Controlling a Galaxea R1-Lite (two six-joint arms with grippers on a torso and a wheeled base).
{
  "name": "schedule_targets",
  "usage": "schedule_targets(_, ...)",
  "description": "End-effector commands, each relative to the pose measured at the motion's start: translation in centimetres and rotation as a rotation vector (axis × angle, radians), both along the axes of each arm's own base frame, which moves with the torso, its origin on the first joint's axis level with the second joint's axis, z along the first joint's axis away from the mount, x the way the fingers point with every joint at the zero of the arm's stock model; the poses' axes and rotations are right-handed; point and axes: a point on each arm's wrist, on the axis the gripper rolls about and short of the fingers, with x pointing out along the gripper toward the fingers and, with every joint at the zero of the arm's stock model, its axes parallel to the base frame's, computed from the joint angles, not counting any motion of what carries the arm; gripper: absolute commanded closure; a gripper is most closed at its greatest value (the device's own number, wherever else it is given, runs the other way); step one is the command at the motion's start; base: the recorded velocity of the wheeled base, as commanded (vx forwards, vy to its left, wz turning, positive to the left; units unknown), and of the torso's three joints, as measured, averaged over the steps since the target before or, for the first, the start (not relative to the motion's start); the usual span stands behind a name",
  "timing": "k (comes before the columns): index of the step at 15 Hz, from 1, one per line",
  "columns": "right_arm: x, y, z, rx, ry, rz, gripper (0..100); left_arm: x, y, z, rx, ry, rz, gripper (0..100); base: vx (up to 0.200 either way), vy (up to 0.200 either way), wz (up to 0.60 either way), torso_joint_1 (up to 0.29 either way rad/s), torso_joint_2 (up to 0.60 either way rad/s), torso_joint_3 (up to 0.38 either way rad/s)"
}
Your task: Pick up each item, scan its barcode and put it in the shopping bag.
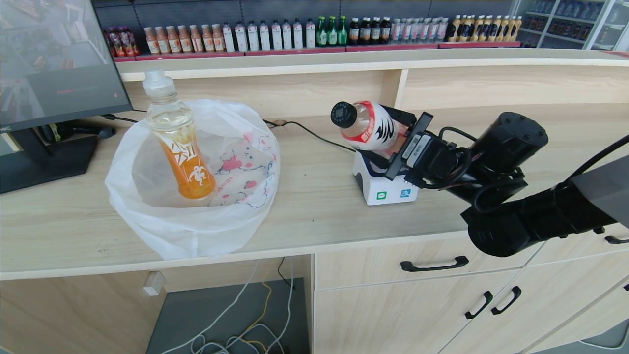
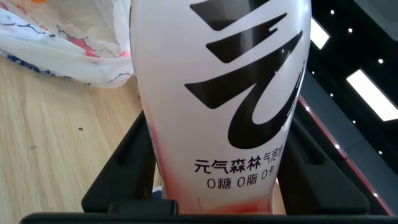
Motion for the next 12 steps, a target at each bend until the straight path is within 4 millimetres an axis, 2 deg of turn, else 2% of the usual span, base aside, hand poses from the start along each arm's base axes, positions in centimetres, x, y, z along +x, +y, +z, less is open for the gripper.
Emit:
schedule_targets(1,0.0,-0.1,0.0,0.0,0.0,-0.003,100,0.0,0.0,0.0,0.0,0.0,0.0,0,0.0,0.0,0.0,0.0,0.0,0.0)
schedule_targets(8,-0.4,-0.3,0.7,0.006,0.013,-0.015,100,0.0,0.0,0.0,0.0,0.0,0.0,0,0.0,0.0,0.0,0.0,0.0,0.0)
schedule_targets(10,-0.8,-0.6,2.2,0.047,0.029,-0.041,100,0.0,0.0,0.0,0.0,0.0,0.0,0,0.0,0.0,0.0,0.0,0.0,0.0)
schedule_targets(11,-0.8,-0.6,2.2,0.047,0.029,-0.041,100,0.0,0.0,0.0,0.0,0.0,0.0,0,0.0,0.0,0.0,0.0,0.0,0.0)
schedule_targets(12,-1.5,-0.9,3.9,0.084,0.031,-0.054,100,0.0,0.0,0.0,0.0,0.0,0.0,0,0.0,0.0,0.0,0.0,0.0,0.0)
